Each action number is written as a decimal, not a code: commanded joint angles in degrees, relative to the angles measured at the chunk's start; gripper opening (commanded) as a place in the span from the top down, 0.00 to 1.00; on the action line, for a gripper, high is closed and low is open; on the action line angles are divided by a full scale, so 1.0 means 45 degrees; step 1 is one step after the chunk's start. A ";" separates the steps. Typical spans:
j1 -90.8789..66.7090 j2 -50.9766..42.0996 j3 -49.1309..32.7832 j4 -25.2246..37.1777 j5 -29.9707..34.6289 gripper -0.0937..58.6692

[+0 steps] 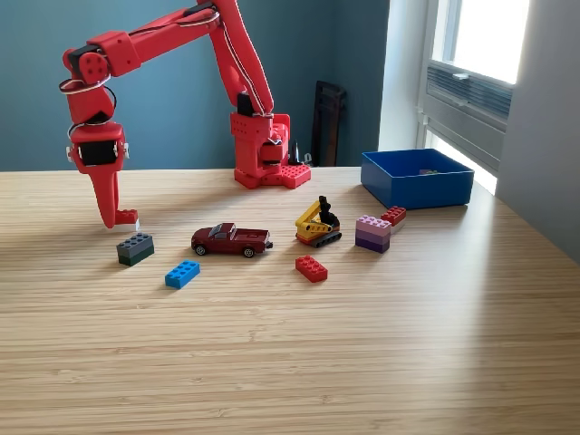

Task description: Grasp a lego block and put it in the bin.

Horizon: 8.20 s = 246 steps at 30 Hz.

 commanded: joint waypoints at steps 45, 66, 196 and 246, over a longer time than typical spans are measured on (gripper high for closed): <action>-0.7578 0.4180 -0.1914 0.4707 0.9219 1.00; -2.2793 0.7578 0.0801 0.6621 1.6621 1.00; -0.9141 0.0918 0.0859 0.1895 1.3379 0.51; -1.7637 0.1152 -0.5937 0.7305 1.5879 1.00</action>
